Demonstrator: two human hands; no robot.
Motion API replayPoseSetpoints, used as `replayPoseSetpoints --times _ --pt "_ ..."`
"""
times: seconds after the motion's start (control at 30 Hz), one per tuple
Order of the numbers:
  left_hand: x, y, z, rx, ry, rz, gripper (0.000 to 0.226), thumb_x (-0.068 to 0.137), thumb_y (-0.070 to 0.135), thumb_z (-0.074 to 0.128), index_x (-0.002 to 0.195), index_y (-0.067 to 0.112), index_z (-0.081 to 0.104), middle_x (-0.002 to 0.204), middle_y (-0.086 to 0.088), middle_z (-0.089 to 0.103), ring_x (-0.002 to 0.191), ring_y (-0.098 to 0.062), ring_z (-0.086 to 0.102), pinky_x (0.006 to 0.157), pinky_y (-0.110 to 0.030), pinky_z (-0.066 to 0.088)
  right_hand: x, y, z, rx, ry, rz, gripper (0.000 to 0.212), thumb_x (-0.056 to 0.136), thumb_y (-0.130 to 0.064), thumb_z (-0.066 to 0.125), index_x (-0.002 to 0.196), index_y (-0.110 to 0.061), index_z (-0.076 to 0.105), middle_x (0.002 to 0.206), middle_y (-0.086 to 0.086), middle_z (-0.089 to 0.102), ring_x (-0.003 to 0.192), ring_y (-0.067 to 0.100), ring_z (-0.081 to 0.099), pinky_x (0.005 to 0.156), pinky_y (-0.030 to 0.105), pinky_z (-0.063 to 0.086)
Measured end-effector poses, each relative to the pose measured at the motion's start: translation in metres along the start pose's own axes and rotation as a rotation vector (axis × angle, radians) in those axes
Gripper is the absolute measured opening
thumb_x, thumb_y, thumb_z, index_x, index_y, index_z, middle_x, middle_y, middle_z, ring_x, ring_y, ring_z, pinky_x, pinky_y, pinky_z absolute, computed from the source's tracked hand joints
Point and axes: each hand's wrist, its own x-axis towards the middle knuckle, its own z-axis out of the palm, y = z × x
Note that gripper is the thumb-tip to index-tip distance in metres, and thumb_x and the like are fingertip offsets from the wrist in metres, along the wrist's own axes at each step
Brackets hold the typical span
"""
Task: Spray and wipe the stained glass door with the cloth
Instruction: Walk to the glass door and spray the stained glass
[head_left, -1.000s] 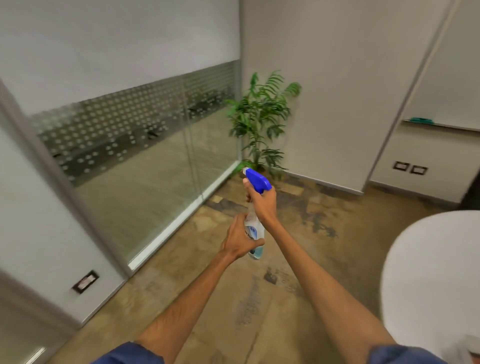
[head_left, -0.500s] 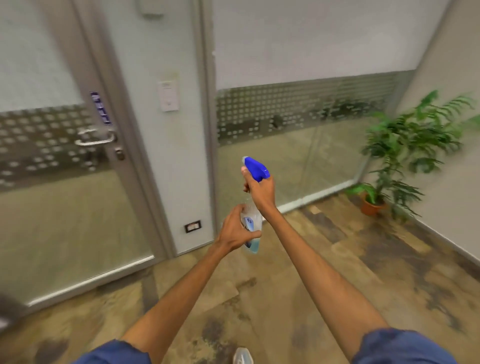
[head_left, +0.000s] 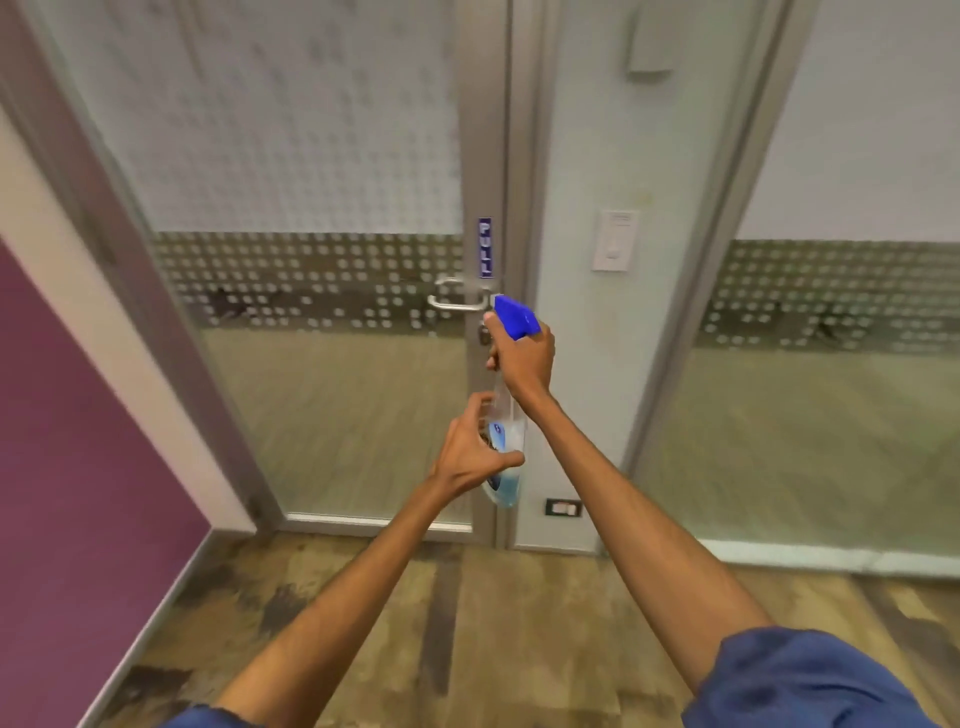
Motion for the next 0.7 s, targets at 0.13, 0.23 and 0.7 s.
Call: replayPoseSetpoints --times 0.13,0.23,0.7 --pt "0.025 -0.007 -0.058 0.000 0.128 -0.029 0.081 0.052 0.039 0.075 0.127 0.021 0.048 0.116 0.000 0.064 0.102 -0.017 0.064 0.091 -0.036 0.057 0.024 -0.022 0.073 0.036 -0.062 -0.029 0.009 0.087 -0.036 0.069 0.094 -0.031 0.071 0.052 0.001 0.054 0.041 0.016 0.053 0.049 0.034 0.051" --pt "0.041 -0.013 -0.102 0.006 0.209 -0.027 0.079 0.052 0.038 0.073 0.125 0.020 0.050 0.116 -0.002 0.064 0.102 -0.020 0.064 0.091 -0.039 0.056 0.037 -0.040 0.123 0.050 -0.079 -0.070 0.008 0.087 -0.037 0.068 0.091 -0.032 0.072 0.048 -0.004 0.053 0.037 0.015 0.053 0.049 0.036 0.052" --pt "0.119 -0.070 -0.326 0.031 0.289 0.111 0.078 0.057 0.030 0.074 0.132 0.031 0.051 0.117 0.007 0.067 0.102 -0.008 0.067 0.085 -0.029 0.059 0.073 -0.113 0.350 0.009 -0.070 -0.207 0.041 0.087 -0.033 0.064 0.062 -0.004 0.051 0.052 0.010 0.049 0.051 0.022 0.050 0.060 0.045 0.053"
